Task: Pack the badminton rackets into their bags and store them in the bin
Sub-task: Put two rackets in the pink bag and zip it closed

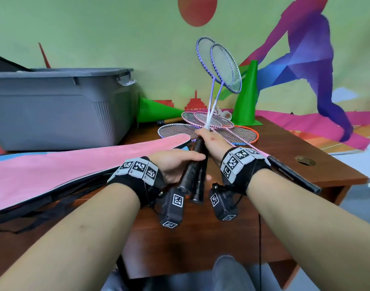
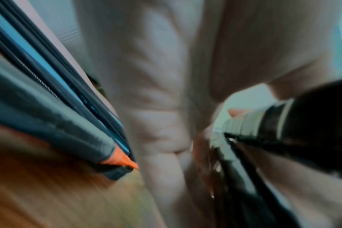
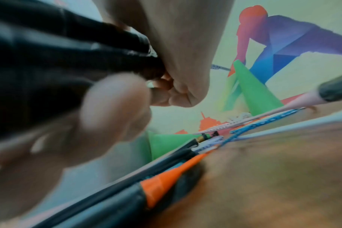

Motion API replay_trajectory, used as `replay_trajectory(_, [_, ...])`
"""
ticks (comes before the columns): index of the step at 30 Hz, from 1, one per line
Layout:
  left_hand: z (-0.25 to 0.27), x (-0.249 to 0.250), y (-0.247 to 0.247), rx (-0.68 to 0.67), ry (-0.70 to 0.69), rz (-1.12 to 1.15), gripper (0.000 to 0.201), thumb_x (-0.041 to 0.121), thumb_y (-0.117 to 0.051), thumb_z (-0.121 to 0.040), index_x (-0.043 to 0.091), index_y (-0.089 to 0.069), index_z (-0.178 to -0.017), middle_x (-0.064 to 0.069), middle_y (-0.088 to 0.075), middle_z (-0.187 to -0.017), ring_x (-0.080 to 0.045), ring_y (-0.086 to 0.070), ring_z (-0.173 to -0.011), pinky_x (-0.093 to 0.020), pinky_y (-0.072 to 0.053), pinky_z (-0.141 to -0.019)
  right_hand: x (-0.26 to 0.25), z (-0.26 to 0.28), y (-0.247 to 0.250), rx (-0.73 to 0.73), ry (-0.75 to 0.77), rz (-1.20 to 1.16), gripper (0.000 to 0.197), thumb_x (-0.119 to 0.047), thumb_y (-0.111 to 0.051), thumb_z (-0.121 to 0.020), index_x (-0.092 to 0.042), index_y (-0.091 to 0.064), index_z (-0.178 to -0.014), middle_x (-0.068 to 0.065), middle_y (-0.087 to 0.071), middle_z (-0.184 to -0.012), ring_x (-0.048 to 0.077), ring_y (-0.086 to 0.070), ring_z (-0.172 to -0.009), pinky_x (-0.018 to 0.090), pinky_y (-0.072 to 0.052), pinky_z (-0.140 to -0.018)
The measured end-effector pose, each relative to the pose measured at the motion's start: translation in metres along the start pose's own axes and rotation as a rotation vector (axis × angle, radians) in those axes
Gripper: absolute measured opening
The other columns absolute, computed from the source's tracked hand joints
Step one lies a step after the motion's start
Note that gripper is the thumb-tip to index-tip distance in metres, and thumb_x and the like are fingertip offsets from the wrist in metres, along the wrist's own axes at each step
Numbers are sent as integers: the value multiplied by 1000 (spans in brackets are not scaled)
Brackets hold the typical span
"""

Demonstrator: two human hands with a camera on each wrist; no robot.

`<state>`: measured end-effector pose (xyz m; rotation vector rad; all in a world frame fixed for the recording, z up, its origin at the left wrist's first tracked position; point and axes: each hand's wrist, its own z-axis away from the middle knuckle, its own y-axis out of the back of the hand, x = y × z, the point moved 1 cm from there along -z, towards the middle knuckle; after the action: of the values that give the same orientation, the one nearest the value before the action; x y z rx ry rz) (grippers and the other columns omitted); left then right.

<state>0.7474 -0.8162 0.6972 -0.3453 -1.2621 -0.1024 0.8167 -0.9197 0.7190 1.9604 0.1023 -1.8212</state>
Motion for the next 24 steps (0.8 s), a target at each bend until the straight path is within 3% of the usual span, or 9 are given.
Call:
replay_trajectory(3, [8, 4, 5, 65, -14, -72, 19, 11, -57, -78, 7, -48, -94, -11, -51, -80, -21, -71, -72, -37, -60, -67, -15, 0, -8, -16, 1, -24, 30, -40, -63, -62, -13, -53, -68, 5, -50, -66, 24, -48, -65, 37, -40, -67])
replay_trajectory(5, [11, 3, 7, 87, 6, -148, 12, 3, -56, -84, 7, -46, -89, -13, -52, -79, -20, -70, -67, -34, -59, -62, -21, -4, -6, -16, 29, -22, 43, -33, -67, -48, -9, -53, -82, 6, -50, -69, 25, -51, -66, 37, -45, -64])
replay_trajectory(7, [15, 2, 9, 108, 19, -199, 17, 5, -61, -77, 6, -49, -89, -11, -59, -74, -20, -70, -67, -35, -58, -66, -29, -3, -6, -36, 18, -80, 36, -11, -69, -64, -10, -44, -90, 11, -50, -72, 24, -52, -63, 32, -47, -60])
replay_trajectory(10, [19, 5, 11, 117, 24, -239, 25, 13, -63, -70, 8, -49, -90, -9, -62, -75, -21, -70, -69, -37, -56, -71, -34, -10, -8, -81, -5, -194, 23, 11, -56, -77, -3, -45, -91, 19, -48, -77, 28, -56, -65, 40, -50, -67])
replay_trajectory(14, [24, 9, 17, 120, 53, -331, 30, 16, -64, -72, 11, -45, -95, -12, -59, -85, -24, -70, -73, -38, -56, -72, -38, -16, -17, -122, -8, -226, 21, 8, -51, -88, -5, -43, -101, 13, -51, -72, 23, -62, -56, 36, -54, -59])
replay_trajectory(17, [26, 7, 20, 156, 78, -403, 25, 9, -62, -82, 12, -42, -97, -13, -60, -79, -25, -69, -72, -32, -57, -56, -43, -25, -21, -97, 14, -243, 14, 3, -40, -95, -9, -43, -90, 7, -53, -70, 22, -61, -55, 34, -50, -56])
replay_trajectory(19, [27, 5, 21, 173, 99, -457, 26, 6, -59, -86, 14, -40, -102, -10, -61, -75, -24, -69, -73, -30, -56, -55, -50, -30, -18, -49, 11, -239, 15, -4, -37, -98, -10, -45, -88, 7, -54, -72, 22, -59, -57, 34, -50, -57])
replay_trajectory(22, [28, 6, 26, 209, 88, -512, 39, 7, -59, -86, 15, -37, -117, -7, -62, -76, -25, -67, -77, -31, -56, -64, -67, -33, -10, 46, 33, 5, 24, -12, -36, -100, -5, -55, -114, 6, -61, -93, 23, -62, -82, 32, -50, -69])
replay_trajectory(24, [30, 10, 27, 234, 63, -559, 35, 8, -60, -87, 15, -40, -114, -6, -61, -77, -23, -67, -74, -30, -55, -65, -79, -29, -10, 161, 121, 362, 33, -9, -33, -100, 1, -45, -130, 14, -59, -122, 30, -57, -111, 35, -46, -86])
